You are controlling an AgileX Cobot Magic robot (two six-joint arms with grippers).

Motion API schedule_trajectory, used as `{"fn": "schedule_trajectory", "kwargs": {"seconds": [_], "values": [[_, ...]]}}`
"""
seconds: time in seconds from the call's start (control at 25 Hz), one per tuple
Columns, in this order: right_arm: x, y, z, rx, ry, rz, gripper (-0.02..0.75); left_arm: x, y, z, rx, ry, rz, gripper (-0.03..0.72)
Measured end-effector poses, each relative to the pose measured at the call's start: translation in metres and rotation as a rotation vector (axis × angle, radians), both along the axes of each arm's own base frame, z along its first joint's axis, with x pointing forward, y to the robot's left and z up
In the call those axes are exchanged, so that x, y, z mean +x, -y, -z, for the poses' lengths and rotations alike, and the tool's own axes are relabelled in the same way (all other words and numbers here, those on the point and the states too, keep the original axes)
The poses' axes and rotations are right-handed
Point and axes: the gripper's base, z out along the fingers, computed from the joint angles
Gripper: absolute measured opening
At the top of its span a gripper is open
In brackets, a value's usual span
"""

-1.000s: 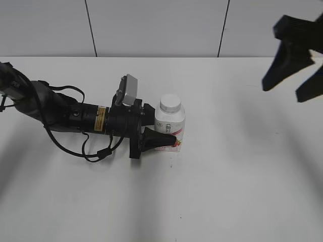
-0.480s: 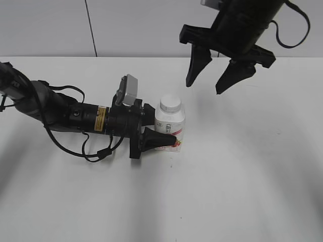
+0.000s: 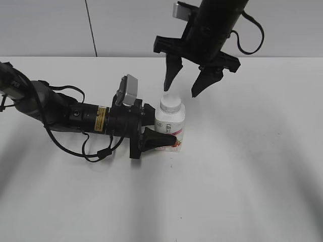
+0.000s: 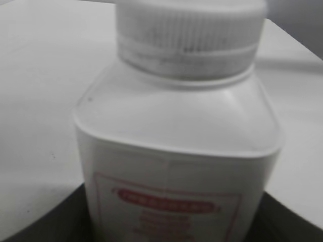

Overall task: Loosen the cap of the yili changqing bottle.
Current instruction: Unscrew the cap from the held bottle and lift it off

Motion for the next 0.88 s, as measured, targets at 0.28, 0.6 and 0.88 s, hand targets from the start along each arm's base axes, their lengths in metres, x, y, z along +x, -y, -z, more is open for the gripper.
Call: {"fn": "schedule_trajectory", "kwargs": {"seconds": [0.28, 0.6, 0.88], "values": [[0.004, -0.002, 0.018, -0.023, -0.042, 0.016, 0.494, 0.000, 0.000, 0.000, 0.000, 0.000, 0.000, 0.418], [0.002, -0.012, 0.025, -0.025, -0.045, 0.003, 0.494, 0.000, 0.000, 0.000, 0.001, 0.001, -0.001, 0.418], [0.003, -0.016, 0.030, -0.024, -0.043, 0.001, 0.494, 0.000, 0.000, 0.000, 0.001, 0.001, -0.001, 0.418]]}}
